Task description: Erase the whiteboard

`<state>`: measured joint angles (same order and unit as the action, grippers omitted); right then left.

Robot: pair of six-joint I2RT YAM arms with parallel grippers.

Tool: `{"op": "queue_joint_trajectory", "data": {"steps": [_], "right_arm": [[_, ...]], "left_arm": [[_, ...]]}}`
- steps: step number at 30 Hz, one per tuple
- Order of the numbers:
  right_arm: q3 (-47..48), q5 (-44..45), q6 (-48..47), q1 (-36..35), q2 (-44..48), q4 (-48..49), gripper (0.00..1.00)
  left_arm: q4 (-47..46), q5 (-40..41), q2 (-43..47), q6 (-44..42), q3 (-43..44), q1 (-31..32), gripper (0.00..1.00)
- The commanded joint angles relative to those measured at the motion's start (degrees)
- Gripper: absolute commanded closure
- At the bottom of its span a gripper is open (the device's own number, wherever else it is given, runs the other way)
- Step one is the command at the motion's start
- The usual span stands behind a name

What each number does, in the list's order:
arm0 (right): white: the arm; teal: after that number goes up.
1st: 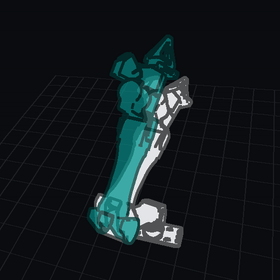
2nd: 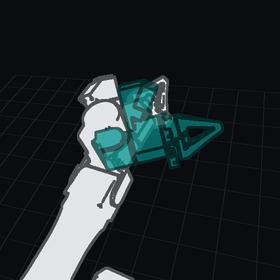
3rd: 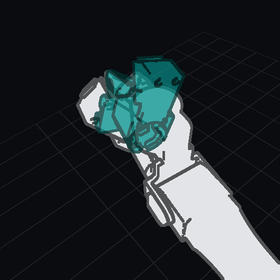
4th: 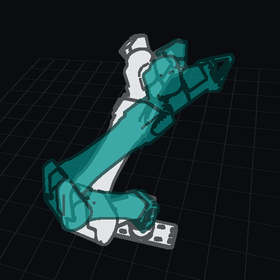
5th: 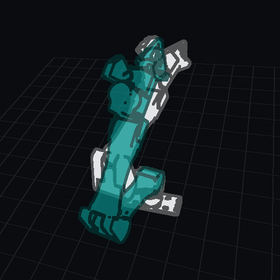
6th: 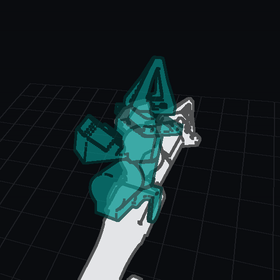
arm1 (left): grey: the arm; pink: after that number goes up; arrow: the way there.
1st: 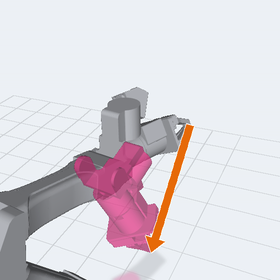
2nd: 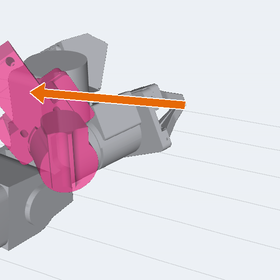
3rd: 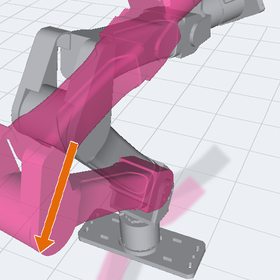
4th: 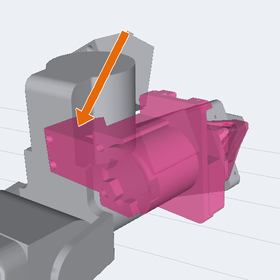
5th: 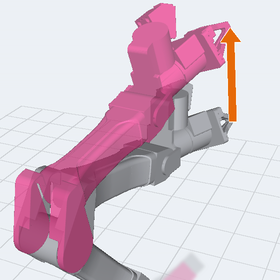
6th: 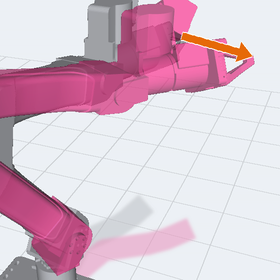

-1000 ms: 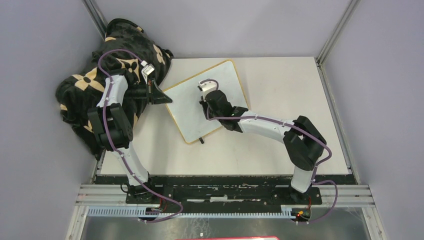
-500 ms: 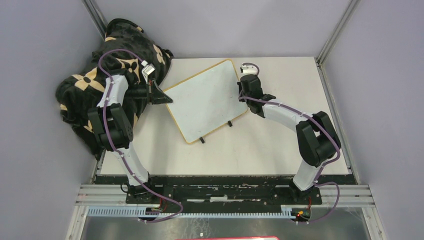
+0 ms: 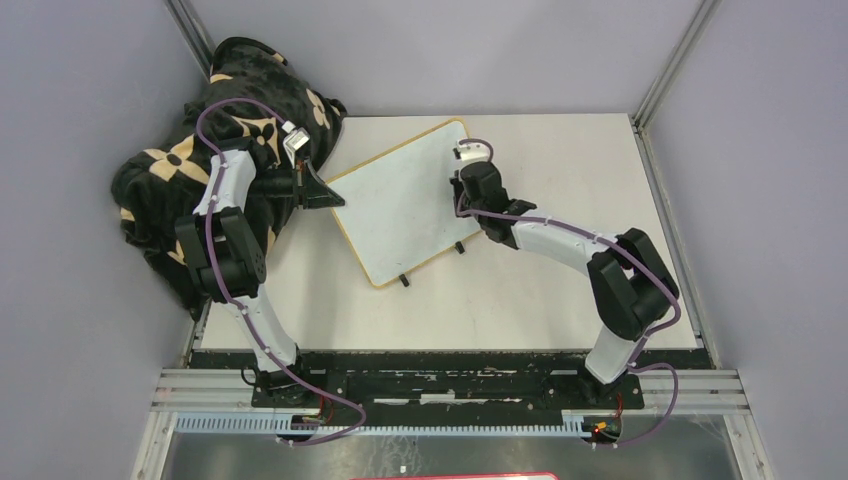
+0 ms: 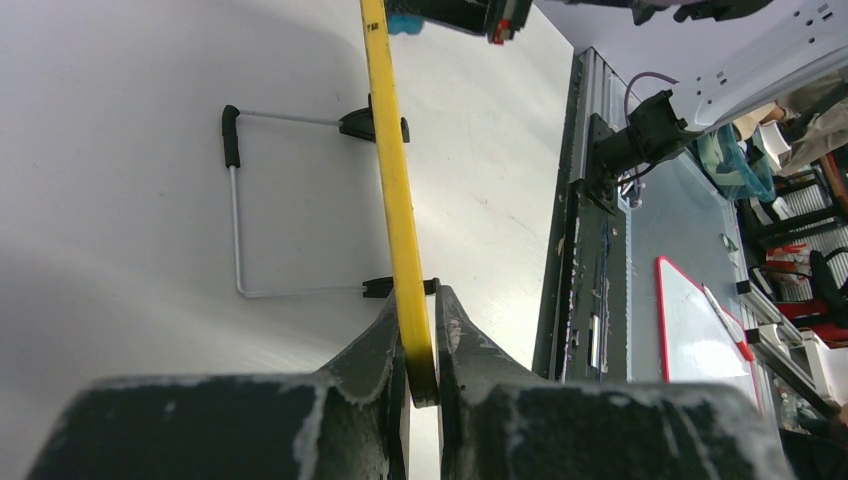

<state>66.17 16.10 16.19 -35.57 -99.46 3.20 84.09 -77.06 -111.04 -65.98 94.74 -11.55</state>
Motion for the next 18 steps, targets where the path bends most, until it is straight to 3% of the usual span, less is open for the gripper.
{"op": "queue_joint_trajectory", "data": {"steps": [1,8,18], "right_arm": [[3.98,-4.63,-0.54,-3.77,0.01,3.69,0.99],[8.15,2.11,-3.57,-4.97,-2.70,0.05,0.99],[5.45,5.97,-3.45,1.40,-1.21,-1.82,0.99]], "left_arm": [[-0.42,3.58,2.02,-2.83,-0.25,0.85,0.97],[-0.39,3.67,2.32,-2.89,-0.67,0.90,0.97],[-0.40,3.76,2.06,-2.93,-0.34,0.89,0.97]]}}
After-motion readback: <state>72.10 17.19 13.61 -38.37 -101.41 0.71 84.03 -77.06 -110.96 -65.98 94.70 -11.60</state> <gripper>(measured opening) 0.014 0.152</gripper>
